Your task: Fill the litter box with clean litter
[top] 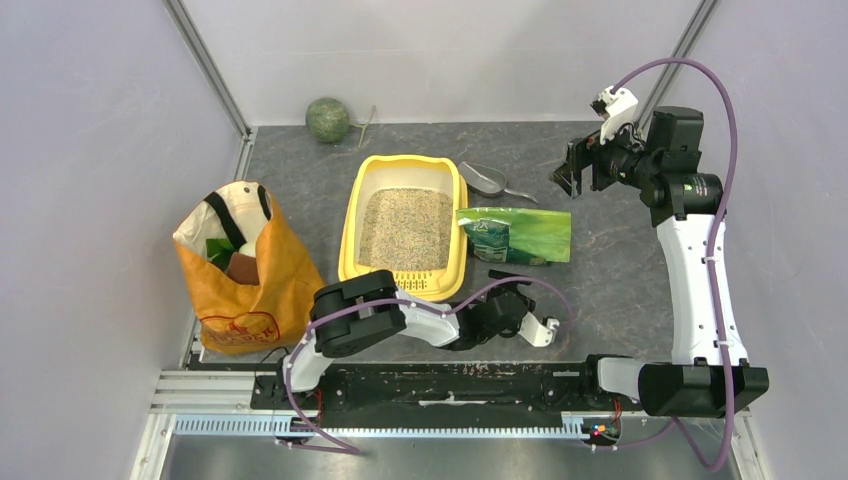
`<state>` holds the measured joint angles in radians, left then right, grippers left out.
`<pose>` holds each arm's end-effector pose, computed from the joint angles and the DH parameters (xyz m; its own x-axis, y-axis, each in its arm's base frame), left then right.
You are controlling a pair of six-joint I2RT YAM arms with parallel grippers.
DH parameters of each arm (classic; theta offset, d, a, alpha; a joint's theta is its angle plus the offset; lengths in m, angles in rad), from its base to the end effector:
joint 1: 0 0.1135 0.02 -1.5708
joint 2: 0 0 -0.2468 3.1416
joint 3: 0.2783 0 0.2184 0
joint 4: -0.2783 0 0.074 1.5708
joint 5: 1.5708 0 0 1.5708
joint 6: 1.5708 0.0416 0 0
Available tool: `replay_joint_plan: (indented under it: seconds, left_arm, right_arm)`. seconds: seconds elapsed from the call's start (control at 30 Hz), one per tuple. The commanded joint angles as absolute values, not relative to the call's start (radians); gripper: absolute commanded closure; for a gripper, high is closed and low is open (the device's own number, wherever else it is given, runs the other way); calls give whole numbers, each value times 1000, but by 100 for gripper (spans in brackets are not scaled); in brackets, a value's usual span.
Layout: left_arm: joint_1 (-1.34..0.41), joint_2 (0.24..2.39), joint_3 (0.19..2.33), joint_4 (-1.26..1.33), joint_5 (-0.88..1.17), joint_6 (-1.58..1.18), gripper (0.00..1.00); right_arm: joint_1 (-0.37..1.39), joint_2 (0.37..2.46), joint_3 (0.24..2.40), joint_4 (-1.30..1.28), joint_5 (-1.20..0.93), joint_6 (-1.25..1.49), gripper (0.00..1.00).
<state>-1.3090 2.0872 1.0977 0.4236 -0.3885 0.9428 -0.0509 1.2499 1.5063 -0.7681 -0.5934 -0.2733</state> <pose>0.1193 -0.3845 0.1252 0.5749 0.7480 -0.3316 0.5889 -0.0969 0.8024 0.2256 0.0118 0.4059 -0.3508 -0.2062 -0.9135 -0.5602 0.8279 0.0283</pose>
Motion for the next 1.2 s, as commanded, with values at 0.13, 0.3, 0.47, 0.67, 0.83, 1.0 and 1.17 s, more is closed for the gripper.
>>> replay_joint_plan:
  seconds: [0.13, 0.3, 0.47, 0.67, 0.83, 1.0, 1.17]
  left_arm:
    - [-1279, 2133, 1162, 413, -404, 972, 90]
    - [-1279, 2069, 1163, 364, -365, 925, 98]
    - [-1283, 1920, 1214, 180, -272, 787, 98]
    - [-1289, 1797, 1296, -63, -143, 619, 98]
    - [-1280, 1703, 1343, -225, -39, 525, 98]
    - [-1199, 1567, 1396, -400, 277, 416, 98]
    - [-979, 1487, 1558, -634, 673, 278, 98]
  right_arm:
    - [-58, 1249, 1558, -765, -606, -282, 8]
    - [-58, 1245, 1560, -770, -603, -286, 8]
    - [-58, 1253, 1584, -772, -611, -274, 8]
    - [-60, 1264, 1606, -772, -627, -251, 7]
    - [-71, 1270, 1635, -774, -643, -241, 6]
    - [-103, 1274, 1658, -807, -727, -232, 5]
    - [-147, 1253, 1685, -918, -873, -298, 6]
